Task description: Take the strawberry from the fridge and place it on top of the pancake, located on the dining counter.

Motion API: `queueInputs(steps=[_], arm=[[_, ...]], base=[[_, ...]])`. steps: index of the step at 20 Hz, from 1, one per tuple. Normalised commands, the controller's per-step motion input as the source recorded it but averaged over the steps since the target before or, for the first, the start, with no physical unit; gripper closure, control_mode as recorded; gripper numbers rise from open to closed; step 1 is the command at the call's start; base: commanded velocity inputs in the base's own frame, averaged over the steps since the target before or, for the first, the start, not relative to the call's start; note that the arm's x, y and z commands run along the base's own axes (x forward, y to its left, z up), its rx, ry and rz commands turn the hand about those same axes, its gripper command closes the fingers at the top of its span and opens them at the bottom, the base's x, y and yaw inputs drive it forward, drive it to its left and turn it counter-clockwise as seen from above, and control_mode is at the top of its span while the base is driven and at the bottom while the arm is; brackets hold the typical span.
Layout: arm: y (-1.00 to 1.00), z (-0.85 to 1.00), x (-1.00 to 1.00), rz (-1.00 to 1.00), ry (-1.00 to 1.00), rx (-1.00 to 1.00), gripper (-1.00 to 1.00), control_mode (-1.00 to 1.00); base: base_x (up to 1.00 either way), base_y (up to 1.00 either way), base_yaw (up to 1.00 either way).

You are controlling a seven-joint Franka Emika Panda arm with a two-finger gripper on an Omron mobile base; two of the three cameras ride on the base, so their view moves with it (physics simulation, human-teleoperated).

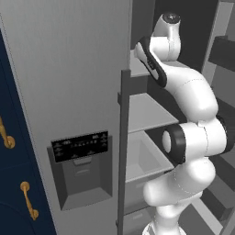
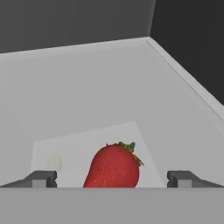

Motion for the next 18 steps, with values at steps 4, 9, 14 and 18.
queueInputs(steps=[4, 9, 14, 18], arm=[[0.00, -0.15, 0.00, 0.00, 0.01, 0.00, -1.00, -1.00], [-0.01, -0.15, 0.08, 0.00, 0.02, 0.00, -1.00, -1.00], [-0.01, -0.06, 0.22, 0.00, 0.02, 0.00, -1.00, -1.00], [0.00, -0.04, 0.06, 0.00, 0.01, 0.00, -1.00, -1.00]], base=[[0.00, 0.00, 0.00], [0.00, 0.00, 0.00], [0.00, 0.00, 0.00], [0.00, 0.00, 0.00]])
